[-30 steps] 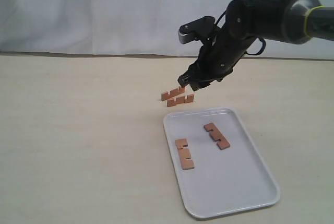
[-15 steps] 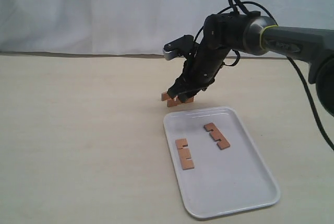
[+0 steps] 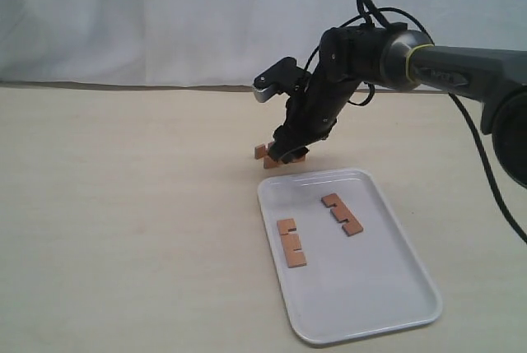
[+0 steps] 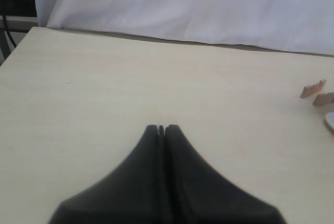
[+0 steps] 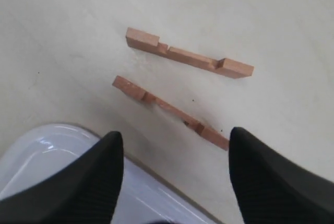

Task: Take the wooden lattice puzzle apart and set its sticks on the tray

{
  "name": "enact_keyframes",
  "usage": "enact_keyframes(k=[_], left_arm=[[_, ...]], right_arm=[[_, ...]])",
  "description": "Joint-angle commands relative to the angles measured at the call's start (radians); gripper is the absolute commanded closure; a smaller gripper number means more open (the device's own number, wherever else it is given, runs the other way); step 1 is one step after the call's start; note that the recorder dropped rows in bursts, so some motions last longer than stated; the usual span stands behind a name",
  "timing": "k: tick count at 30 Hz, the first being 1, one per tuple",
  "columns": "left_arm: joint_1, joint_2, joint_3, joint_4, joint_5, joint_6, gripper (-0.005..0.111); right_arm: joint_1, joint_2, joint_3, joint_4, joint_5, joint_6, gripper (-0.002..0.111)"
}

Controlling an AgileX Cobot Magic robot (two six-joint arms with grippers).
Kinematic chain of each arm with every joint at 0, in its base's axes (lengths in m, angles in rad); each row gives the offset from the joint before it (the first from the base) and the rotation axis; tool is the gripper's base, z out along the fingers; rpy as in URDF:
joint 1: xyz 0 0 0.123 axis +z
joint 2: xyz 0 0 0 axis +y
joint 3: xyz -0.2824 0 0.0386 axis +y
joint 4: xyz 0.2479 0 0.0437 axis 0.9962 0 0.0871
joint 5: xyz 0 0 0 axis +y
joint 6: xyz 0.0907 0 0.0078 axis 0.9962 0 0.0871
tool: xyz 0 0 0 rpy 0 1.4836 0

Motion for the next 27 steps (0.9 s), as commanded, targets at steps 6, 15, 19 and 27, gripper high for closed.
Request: enact_keyframes(k=[6, 15, 19, 27], left_arm=[[0.001, -0.002, 0.003, 0.0, -0.012, -0.003, 0.107], [0.001, -0.002, 0.003, 0.0, -0.012, -0.003, 0.107], [0.001, -0.002, 0.003, 0.0, -0.012, -0.003, 0.107], [0.001, -0.002, 0.003, 0.0, -0.012, -0.003, 0.107]], right_arm=[[-0.002, 0.034, -0.007, -0.008, -0.055, -0.042, 0.051], [-0.002, 0.057, -0.007, -0.008, -0.098, -0.05, 0.051], [-0.002, 0.066, -0.007, -0.008, -0.101, -0.05, 0.051], [-0.004, 0.069, -0.007, -0.008, -0.103, -0.068, 0.051]])
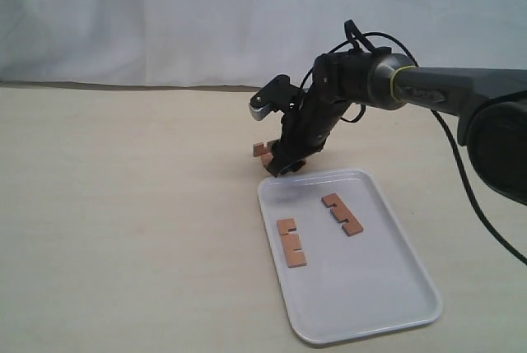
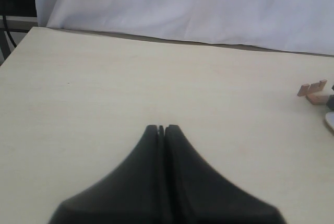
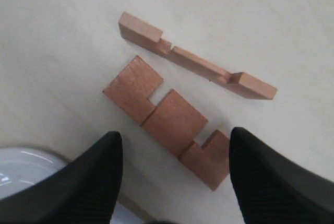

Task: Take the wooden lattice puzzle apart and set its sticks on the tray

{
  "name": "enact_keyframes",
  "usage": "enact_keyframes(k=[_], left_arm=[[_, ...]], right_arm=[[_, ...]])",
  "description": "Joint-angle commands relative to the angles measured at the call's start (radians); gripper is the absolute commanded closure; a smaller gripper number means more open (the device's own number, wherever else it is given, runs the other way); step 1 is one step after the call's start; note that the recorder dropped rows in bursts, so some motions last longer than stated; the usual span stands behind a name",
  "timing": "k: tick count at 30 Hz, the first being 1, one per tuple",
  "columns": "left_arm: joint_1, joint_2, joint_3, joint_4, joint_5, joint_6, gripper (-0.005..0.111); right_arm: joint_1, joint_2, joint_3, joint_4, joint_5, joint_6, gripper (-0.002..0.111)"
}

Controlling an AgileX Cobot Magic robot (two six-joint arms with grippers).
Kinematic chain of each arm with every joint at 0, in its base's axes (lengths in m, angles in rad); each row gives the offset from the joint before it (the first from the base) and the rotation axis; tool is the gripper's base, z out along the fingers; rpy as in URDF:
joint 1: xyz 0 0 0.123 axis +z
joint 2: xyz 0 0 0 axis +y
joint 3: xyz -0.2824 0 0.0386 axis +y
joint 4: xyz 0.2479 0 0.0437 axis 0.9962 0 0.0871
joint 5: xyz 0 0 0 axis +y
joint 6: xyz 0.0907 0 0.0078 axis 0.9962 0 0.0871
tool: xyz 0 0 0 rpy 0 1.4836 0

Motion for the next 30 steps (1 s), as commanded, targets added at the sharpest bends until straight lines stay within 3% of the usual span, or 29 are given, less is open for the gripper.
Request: enact_keyframes(k=[1, 8, 30], left_arm=[[0.001, -0.002, 0.003, 0.0, -0.012, -0.003, 0.107], [0.001, -0.002, 0.003, 0.0, -0.012, -0.003, 0.107], [0.001, -0.002, 0.003, 0.0, -0.012, -0.003, 0.107]], right_arm=[[-0.004, -0.008, -0.005, -0.008, -0.015, -0.012, 0.051], [-0.037, -0.002, -0.034, -0.009, -0.001, 0.23, 0.051], [-0.037, 0.028, -0.062, 0.152, 0.149, 0.119, 0.051]])
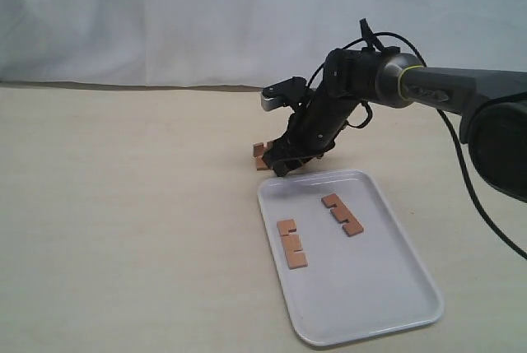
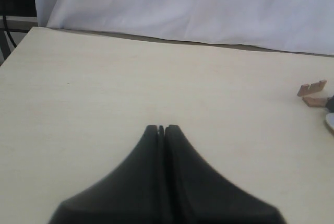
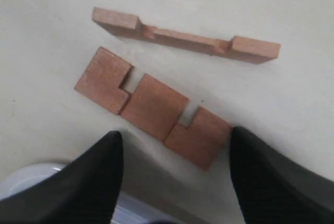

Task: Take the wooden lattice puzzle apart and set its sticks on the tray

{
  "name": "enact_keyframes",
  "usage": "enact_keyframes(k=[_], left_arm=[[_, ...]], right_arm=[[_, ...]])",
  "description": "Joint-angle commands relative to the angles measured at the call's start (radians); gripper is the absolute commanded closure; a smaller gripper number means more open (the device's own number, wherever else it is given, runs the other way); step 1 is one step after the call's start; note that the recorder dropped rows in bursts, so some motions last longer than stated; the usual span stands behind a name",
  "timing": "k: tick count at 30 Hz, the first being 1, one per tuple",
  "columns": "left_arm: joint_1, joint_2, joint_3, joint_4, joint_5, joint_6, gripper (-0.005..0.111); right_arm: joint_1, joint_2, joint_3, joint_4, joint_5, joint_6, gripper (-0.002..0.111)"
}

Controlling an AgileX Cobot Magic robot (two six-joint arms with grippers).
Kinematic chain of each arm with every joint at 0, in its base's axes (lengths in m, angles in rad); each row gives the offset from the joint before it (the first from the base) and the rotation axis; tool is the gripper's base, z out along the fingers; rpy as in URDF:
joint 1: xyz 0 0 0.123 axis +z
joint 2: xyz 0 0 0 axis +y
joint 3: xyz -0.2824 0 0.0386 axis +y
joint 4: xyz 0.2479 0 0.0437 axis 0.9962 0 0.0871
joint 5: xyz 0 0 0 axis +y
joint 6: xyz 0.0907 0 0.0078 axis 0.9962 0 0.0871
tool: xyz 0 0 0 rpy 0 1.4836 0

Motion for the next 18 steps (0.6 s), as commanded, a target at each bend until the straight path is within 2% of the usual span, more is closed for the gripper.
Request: enact_keyframes(k=[1, 6, 13, 18], left_arm=[[0.001, -0.002, 0.003, 0.0, -0.012, -0.003, 0.107], [0.001, -0.002, 0.003, 0.0, -0.012, -0.003, 0.107], [0.001, -0.002, 0.003, 0.0, -0.012, -0.003, 0.107], [0.001, -0.002, 0.003, 0.0, -0.012, -0.003, 0.107]], right_arm=[[0.001, -0.003, -0.023, 0.013, 0.044, -0.03, 0.051], [0.001, 0.0, -0.031, -0.046, -0.024, -0.04, 0.051], [0.026, 0.0, -0.031, -0.051, -0.046, -0.17, 0.051], [0.037, 0.004, -0.031, -0.049, -0.079, -0.179, 0.043]])
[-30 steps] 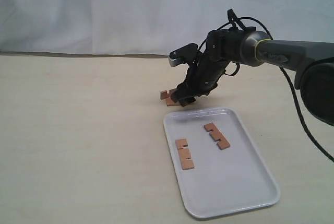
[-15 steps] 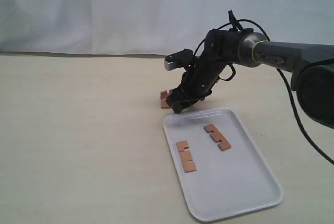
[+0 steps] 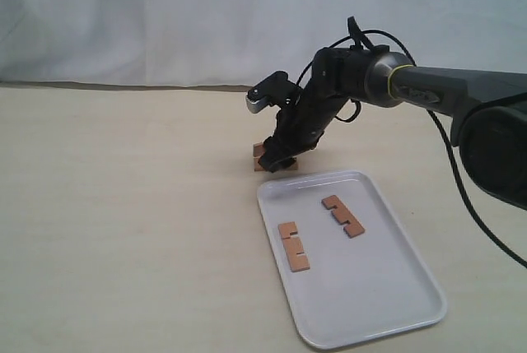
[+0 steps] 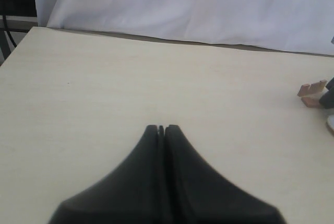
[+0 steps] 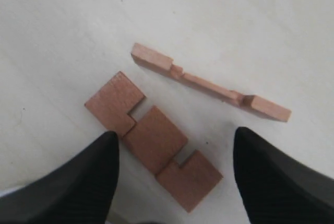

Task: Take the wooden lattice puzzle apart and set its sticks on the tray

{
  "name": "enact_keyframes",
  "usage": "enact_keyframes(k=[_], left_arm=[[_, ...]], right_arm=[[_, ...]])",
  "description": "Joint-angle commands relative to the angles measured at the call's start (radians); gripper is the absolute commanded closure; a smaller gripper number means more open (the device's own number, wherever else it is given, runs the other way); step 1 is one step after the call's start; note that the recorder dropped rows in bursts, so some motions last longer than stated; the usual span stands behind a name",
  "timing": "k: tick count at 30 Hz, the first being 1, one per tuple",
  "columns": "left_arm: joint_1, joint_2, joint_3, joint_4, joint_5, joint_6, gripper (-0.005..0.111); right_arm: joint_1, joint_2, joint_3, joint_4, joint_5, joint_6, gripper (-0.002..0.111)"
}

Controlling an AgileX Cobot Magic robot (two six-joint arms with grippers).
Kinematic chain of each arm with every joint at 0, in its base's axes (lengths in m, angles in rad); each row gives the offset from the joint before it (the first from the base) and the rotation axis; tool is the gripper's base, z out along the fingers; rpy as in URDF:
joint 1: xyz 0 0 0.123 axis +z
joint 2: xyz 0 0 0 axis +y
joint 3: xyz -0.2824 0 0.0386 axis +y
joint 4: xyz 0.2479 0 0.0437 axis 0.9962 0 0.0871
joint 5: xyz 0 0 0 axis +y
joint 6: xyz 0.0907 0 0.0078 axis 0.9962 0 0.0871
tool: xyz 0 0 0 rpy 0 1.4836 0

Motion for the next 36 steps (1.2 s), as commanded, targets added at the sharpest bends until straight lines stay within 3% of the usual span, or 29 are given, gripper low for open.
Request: enact_keyframes(k=[1, 13, 22, 27, 36], left_arm=[[0.001, -0.002, 0.003, 0.002, -0.012, -0.003, 0.107], [0.001, -0.002, 0.003, 0.002, -0.012, -0.003, 0.107], [0.001, -0.002, 0.003, 0.002, -0.012, -0.003, 0.107], [0.001, -0.002, 0.003, 0.002, -0.012, -0.003, 0.107], [0.001, -0.002, 0.003, 0.002, -0.014, -0.003, 0.107]], right_arm=[[0.006, 0.005, -0.007, -0.006, -0.022, -0.023, 0.043], [0.006, 0.032, -0.007, 0.013, 0.016, -0.008, 0.044], [0.006, 0.032, -0.007, 0.013, 0.092, -0.012, 0.072], [0.006, 0.032, -0.007, 0.013, 0.132, -0.035, 0.104], [0.006, -0.015, -0.007, 0.132, 0.138, -0.134, 0.104]])
